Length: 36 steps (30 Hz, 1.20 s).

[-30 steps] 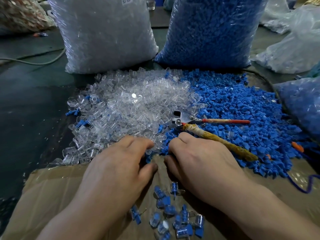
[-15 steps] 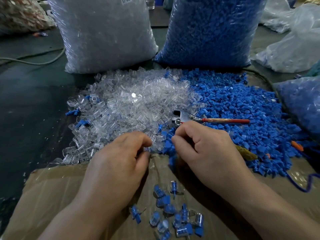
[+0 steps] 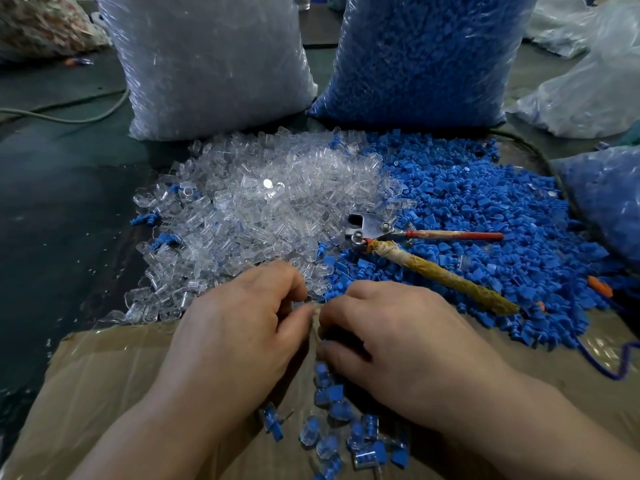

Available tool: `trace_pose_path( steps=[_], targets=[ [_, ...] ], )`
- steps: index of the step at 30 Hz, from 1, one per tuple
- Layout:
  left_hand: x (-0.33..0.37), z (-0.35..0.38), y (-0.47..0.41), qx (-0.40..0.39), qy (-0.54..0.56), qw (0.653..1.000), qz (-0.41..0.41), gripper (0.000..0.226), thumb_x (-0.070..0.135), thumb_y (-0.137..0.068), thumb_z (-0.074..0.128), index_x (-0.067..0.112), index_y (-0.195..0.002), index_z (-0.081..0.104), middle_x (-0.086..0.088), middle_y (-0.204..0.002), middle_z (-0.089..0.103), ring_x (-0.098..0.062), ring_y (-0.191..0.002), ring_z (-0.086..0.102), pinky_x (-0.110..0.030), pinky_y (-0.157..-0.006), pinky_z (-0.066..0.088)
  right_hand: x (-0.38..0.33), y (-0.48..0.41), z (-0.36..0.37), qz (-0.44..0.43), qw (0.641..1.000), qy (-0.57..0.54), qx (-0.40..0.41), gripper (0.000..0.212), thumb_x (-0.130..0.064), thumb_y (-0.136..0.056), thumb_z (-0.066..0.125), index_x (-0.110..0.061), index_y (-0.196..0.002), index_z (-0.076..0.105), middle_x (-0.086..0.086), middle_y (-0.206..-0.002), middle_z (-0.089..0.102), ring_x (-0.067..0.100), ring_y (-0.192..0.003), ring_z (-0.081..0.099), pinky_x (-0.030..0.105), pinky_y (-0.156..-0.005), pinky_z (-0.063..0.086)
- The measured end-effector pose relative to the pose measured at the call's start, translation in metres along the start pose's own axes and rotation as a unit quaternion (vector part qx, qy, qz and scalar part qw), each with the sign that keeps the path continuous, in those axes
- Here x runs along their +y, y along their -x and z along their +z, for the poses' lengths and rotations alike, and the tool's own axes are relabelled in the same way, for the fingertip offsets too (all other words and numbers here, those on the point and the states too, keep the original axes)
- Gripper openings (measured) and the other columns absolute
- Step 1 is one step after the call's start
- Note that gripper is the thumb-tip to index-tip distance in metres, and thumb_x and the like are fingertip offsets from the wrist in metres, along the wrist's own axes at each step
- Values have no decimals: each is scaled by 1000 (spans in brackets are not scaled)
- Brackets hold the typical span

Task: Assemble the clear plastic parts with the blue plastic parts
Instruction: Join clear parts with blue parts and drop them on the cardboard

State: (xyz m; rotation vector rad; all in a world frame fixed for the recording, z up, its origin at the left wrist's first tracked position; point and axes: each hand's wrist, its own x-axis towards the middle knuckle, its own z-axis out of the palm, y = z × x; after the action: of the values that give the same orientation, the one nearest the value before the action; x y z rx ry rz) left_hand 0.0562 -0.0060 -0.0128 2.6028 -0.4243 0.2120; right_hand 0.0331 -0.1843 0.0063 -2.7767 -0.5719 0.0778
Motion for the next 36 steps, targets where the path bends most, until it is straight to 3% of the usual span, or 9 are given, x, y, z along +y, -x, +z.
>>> trace_pose_path(
  steps=[5,11,16,19,23,25,28,31,36],
  targets=[
    [2,-2,0,-20,-26,999,13,8,43,-82,59,40,-85,52,24,-66,53,4,-56,52,-27,-52,50,1,2,-1,27,1000,-4,3,28,-52,-95,37,-32,-107,54,-10,-95,48,15,-90,51,36,-76,48],
    [2,-3,-1,-40,-25,998,35,16,57,-82,51,42,-85,52,21,-81,51,1,-69,54,-28,-60,51,-5,4,-5,2,1000,4,-30,20,-53,-93,39,-34,-87,36,-11,-86,37,13,-80,40,34,-65,39],
    [4,-5,-1,-23,-13,999,39,12,45,-84,58,36,-77,55,18,-84,52,-1,-69,55,-29,-60,52,-2,3,-7,43,999,-26,16,22,-49,-90,38,-29,-83,44,-12,-79,48,6,-74,46,31,-67,44],
    [5,-4,-1,-15,-14,999,46,12,36,-84,64,33,-75,55,17,-80,54,-1,-67,55,-29,-57,52,1,2,-9,64,996,-60,18,17,-47,-92,44,-31,-88,47,-13,-83,54,4,-77,50,34,-71,49],
    [3,-2,-1,3,-9,999,34,19,28,-81,69,32,-72,53,17,-72,52,-4,-65,54,-18,-52,42,-6,2,-3,0,1000,5,-5,19,-46,-97,38,-32,-100,51,-11,-88,43,14,-83,44,32,-68,41],
    [0,-1,0,29,22,999,5,15,31,-80,69,34,-79,55,20,-70,52,0,-78,56,-12,-53,35,-6,1,-4,-5,1000,18,-20,15,-41,-99,39,-32,-100,50,-11,-86,40,15,-82,41,32,-64,36],
    [-3,-1,1,61,103,993,-17,18,35,-84,64,41,-100,59,21,-82,57,4,-85,57,-12,-58,44,-4,2,-6,-14,999,6,-31,19,-41,-98,36,-35,-112,48,-11,-89,42,15,-85,44,32,-68,43],
    [-4,-4,0,86,150,984,-43,10,38,-86,59,43,-94,61,25,-93,58,6,-87,57,-15,-63,43,-7,5,-9,-26,999,-9,-32,35,-51,-95,26,-39,-123,43,-12,-90,46,13,-86,49,35,-68,49],
    [-2,-8,-1,106,278,947,-125,10,40,-79,67,40,-89,68,12,-78,70,-5,-62,64,-22,-50,53,-9,0,-4,-39,998,29,-32,24,-41,-100,37,-35,-120,49,-6,-90,43,22,-84,50,37,-65,49]
  ],
)
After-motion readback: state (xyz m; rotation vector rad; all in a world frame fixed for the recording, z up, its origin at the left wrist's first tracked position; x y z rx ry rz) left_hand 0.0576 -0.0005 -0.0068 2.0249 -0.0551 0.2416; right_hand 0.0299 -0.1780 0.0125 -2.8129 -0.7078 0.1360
